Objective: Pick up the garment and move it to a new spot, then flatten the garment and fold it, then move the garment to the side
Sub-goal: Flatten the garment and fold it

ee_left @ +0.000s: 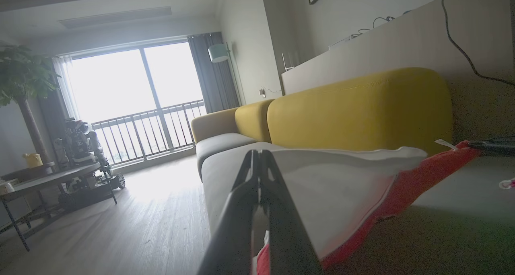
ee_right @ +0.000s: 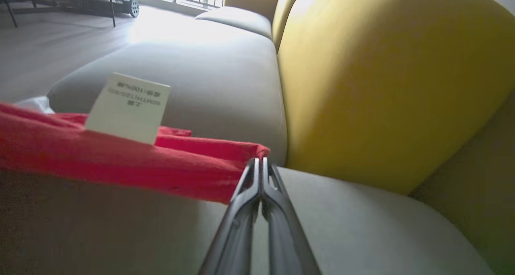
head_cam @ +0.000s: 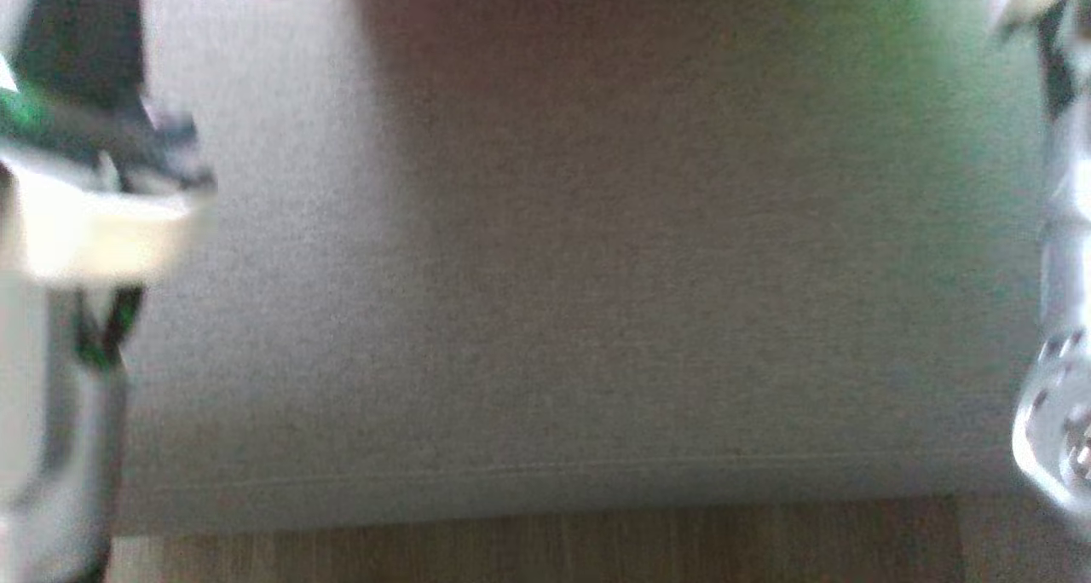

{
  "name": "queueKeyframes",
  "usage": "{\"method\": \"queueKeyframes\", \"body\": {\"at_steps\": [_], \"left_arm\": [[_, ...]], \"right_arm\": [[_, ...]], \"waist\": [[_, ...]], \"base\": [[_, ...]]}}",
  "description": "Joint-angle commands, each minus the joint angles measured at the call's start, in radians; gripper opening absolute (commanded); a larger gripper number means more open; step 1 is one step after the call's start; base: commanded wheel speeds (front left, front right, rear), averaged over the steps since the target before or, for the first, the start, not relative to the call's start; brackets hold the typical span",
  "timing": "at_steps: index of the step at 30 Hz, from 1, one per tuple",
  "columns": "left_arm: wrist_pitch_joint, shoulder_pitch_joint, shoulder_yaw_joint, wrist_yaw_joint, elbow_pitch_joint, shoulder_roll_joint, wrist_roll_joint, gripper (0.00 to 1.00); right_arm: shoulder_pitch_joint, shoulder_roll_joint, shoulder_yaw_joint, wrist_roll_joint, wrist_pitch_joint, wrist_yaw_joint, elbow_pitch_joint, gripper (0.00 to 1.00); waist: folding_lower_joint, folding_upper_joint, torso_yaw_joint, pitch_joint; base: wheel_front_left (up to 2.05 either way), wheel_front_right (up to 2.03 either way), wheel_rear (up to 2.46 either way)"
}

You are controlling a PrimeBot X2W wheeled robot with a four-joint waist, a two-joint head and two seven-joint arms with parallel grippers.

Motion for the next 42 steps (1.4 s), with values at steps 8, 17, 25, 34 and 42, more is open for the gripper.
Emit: {"method": "queueKeyframes", "body": {"at_steps": [8, 17, 25, 34, 42], "left_arm": [[-0.004, 0.269, 0.085, -0.004, -0.089, -0.034, -0.017, 0.0], [-0.004, 0.524, 0.101, -0.005, -0.153, -0.109, 0.038, 0.0], [-0.004, 0.636, 0.101, -0.005, -0.187, -0.099, 0.082, 0.0], [-0.004, 0.682, 0.067, -0.005, -0.194, -0.067, 0.05, 0.0], [-0.004, 0.588, 0.056, -0.005, -0.217, -0.049, 0.006, 0.0]], "right_arm": [[0.268, 0.028, 0.042, 0.088, -0.006, -0.001, -0.155, 0.0], [0.632, 0.057, 0.128, 0.22, 0.075, -0.001, -0.461, 0.0], [0.97, 0.065, 0.145, 0.318, 0.237, -0.001, -0.867, 0.0], [1.147, 0.071, 0.142, 0.367, 0.363, -0.001, -1.126, 0.0], [1.081, 0.066, 0.18, 0.367, 0.382, -0.001, -1.209, 0.0]], "waist": [[0.0002, -0.0001, -0.053, -0.15], [0.0002, -0.0001, -0.067, -0.214], [0.0002, -0.0001, -0.069, -0.217], [0.0002, -0.0001, -0.071, -0.222], [0.0002, -0.0001, -0.064, -0.226]], "base": [[0.0, 0.0, 0.0], [0.0, 0.0, 0.0], [0.0, 0.0, 0.0], [0.0, 0.0, 0.0], [0.0, 0.0, 0.0]]}}
